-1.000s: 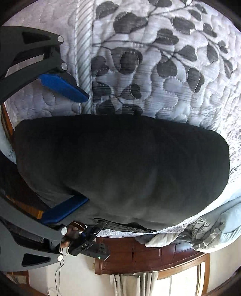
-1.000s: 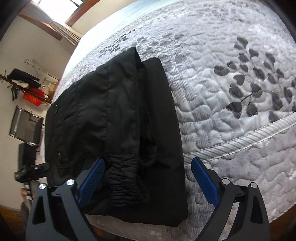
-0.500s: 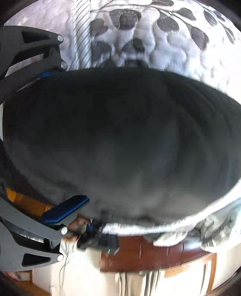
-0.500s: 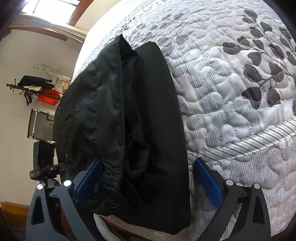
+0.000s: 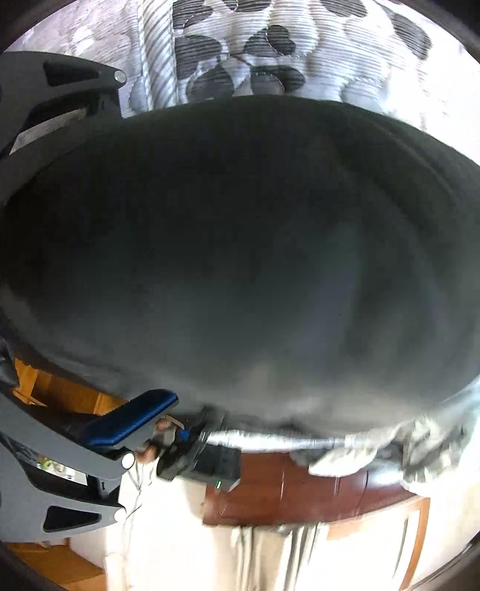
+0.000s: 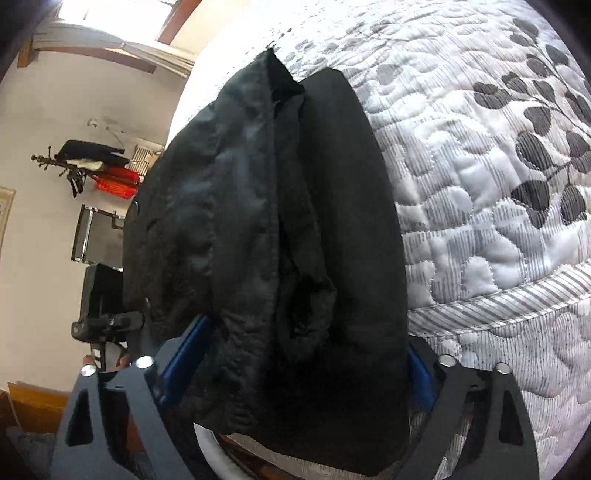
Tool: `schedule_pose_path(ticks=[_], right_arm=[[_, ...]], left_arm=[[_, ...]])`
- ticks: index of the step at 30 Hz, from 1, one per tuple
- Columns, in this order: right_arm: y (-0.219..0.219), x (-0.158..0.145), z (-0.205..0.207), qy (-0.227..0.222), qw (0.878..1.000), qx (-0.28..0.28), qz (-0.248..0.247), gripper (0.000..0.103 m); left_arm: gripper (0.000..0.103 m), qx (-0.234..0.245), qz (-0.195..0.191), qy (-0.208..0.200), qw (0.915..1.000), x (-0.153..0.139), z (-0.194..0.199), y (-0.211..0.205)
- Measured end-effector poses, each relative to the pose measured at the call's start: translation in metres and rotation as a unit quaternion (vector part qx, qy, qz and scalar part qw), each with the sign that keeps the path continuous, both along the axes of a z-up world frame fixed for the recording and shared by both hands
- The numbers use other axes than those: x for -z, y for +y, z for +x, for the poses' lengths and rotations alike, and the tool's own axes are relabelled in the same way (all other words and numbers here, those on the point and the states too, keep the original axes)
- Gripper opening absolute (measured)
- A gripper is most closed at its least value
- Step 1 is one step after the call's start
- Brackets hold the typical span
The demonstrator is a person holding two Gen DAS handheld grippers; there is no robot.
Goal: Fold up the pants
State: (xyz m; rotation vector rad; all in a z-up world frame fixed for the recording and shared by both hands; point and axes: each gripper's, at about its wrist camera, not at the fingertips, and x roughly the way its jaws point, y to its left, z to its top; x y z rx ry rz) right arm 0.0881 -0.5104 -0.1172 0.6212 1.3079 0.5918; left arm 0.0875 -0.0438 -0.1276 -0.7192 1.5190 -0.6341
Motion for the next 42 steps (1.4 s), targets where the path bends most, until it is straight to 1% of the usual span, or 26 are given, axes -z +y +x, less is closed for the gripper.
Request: schedule_pose_path(ticks=[1,2,3,4,5,6,7,8,10,11,12,13,15,18,20,23,28,32,35,38,40,42], right_arm=[[-0.001,-0.001,-0.001,-0.002,1.000,0.002,0.000,0.078],[-0.004,-0.002,-0.002,-0.005,1.000,0.005,0.000,0.073],[-0.005,-0.003,-0.002,-0.007,1.000,0.008,0.000,0.068],[-0.007,-0.005,-0.003,-0.010,1.000,0.010,-0.002,0.066],[-0.007,-0.007,-0.006,-0.014,1.000,0.011,-0.005,0.061],[-0.006,-0.011,-0.007,-0.019,1.000,0.012,-0.010,0.057],[-0.005,-0.014,-0.008,-0.024,0.999,0.013,-0.016,0.055],[-0.001,-0.022,-0.011,-0.031,0.999,0.013,-0.026,0.052],[0.009,-0.034,-0.016,-0.045,0.998,0.008,-0.044,0.047],[0.014,-0.043,-0.017,-0.056,0.997,0.004,-0.056,0.044],[0.018,-0.051,-0.019,-0.065,0.996,0.001,-0.066,0.041],[0.023,-0.060,-0.021,-0.075,0.994,-0.001,-0.074,0.040],[0.029,-0.073,-0.021,-0.089,0.993,-0.003,-0.082,0.038],[0.039,-0.094,-0.017,-0.110,0.989,-0.006,-0.094,0.037],[0.044,-0.105,-0.017,-0.123,0.988,-0.010,-0.097,0.037],[0.056,-0.119,-0.004,-0.145,0.984,-0.018,-0.103,0.037],[0.078,-0.137,0.037,-0.172,0.979,-0.026,-0.105,0.037],[0.104,-0.144,0.084,-0.180,0.978,-0.031,-0.103,0.037],[0.119,-0.140,0.116,-0.177,0.978,-0.035,-0.101,0.037],[0.130,-0.123,0.142,-0.157,0.982,-0.038,-0.096,0.037],[0.134,-0.106,0.156,-0.135,0.986,-0.039,-0.094,0.037],[0.140,-0.084,0.166,-0.113,0.988,-0.038,-0.100,0.037]], left_arm=[[0.099,-0.005,-0.006,-0.007,0.9999,-0.004,-0.001,0.000],[0.098,-0.008,-0.002,-0.011,0.9999,-0.008,-0.003,-0.001],[0.095,-0.010,0.008,-0.011,0.9999,-0.008,-0.003,-0.003],[0.084,-0.016,0.029,-0.005,0.9994,-0.007,-0.004,-0.004],[0.080,-0.021,0.042,-0.001,0.9989,-0.005,-0.003,-0.002],[0.075,-0.026,0.036,0.002,0.9990,-0.005,0.000,0.001],[0.067,-0.030,0.032,0.001,0.9990,-0.006,0.002,0.004],[0.063,-0.035,0.030,-0.002,0.9989,-0.010,0.000,0.006],[0.050,-0.038,0.031,-0.012,0.9987,-0.018,-0.002,0.008],[0.047,-0.042,0.032,-0.019,0.9984,-0.023,-0.003,0.007],[0.042,-0.046,0.032,-0.024,0.9981,-0.027,-0.004,0.009],[0.038,-0.052,0.030,-0.027,0.9978,-0.028,-0.004,0.010],[0.034,-0.070,0.023,-0.035,0.9966,-0.036,-0.004,0.009],[0.030,-0.082,0.024,-0.067,0.9941,-0.049,-0.005,0.021],[0.030,-0.091,0.026,-0.083,0.9921,-0.059,0.000,0.028],[0.030,-0.104,0.024,-0.097,0.9895,-0.070,0.013,0.036],[0.030,-0.124,0.032,-0.132,0.9829,-0.090,0.048,0.051],[0.030,-0.140,0.043,-0.145,0.9785,-0.097,0.082,0.061],[0.030,-0.149,0.058,-0.153,0.9751,-0.096,0.106,0.069],[0.030,-0.152,0.078,-0.149,0.9739,-0.090,0.127,0.078],[0.031,-0.149,0.088,-0.137,0.9753,-0.078,0.136,0.084],[0.032,-0.149,0.091,-0.115,0.9778,-0.057,0.143,0.089]])
